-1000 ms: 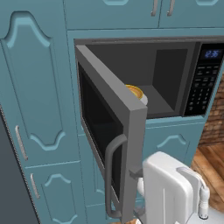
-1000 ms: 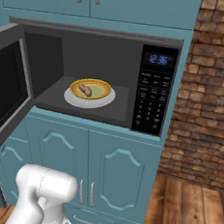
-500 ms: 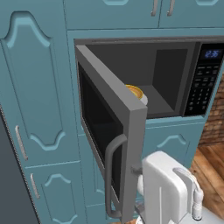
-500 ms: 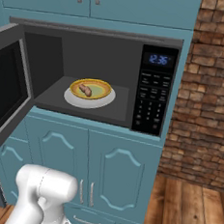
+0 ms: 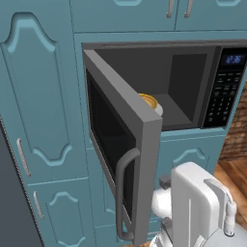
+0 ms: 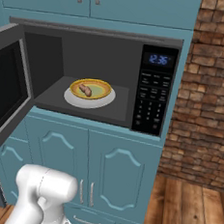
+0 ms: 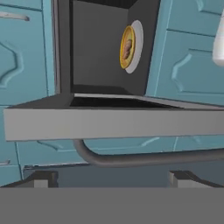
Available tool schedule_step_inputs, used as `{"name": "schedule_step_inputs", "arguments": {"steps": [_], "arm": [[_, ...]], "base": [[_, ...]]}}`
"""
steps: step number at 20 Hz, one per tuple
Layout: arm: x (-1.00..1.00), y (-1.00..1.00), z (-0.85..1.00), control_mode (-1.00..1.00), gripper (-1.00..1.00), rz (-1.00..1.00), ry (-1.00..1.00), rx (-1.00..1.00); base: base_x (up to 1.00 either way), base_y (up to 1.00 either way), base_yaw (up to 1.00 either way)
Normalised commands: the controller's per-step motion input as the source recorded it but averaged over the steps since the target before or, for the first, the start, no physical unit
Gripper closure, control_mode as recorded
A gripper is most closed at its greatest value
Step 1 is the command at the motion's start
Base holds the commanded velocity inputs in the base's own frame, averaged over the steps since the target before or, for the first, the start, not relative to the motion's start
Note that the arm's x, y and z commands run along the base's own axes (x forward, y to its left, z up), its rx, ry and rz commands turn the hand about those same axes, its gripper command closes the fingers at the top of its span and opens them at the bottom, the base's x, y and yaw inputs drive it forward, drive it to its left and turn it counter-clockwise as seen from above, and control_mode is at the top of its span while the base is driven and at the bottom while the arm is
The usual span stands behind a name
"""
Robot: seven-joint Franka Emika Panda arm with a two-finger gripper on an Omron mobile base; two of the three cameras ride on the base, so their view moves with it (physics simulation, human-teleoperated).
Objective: Pick the potato from the counter and place it in the microwave. Then turn on the microwave.
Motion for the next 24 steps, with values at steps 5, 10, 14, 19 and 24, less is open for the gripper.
{"name": "schedule_step_inputs", "arguments": {"steps": [5,10,14,19,24], "arm": [[0.11,-0.04,-0.04,-1.00,-1.00,-0.05,0.00,0.00],[0.00,0.00,-0.01,-1.00,-1.00,-0.01,-0.02,0.00],[0.00,-0.01,-0.02,-1.00,-1.00,-0.03,-0.01,0.00],[0.00,0.00,-0.04,-1.00,-1.00,0.00,-0.01,0.01],[0.01,0.11,-0.05,-1.00,-1.00,0.00,-0.01,0.00]], "base": [[0.00,0.00,0.00],[0.00,0.00,0.00],[0.00,0.00,0.00],[0.00,0.00,0.00],[0.00,0.00,0.00]]}}
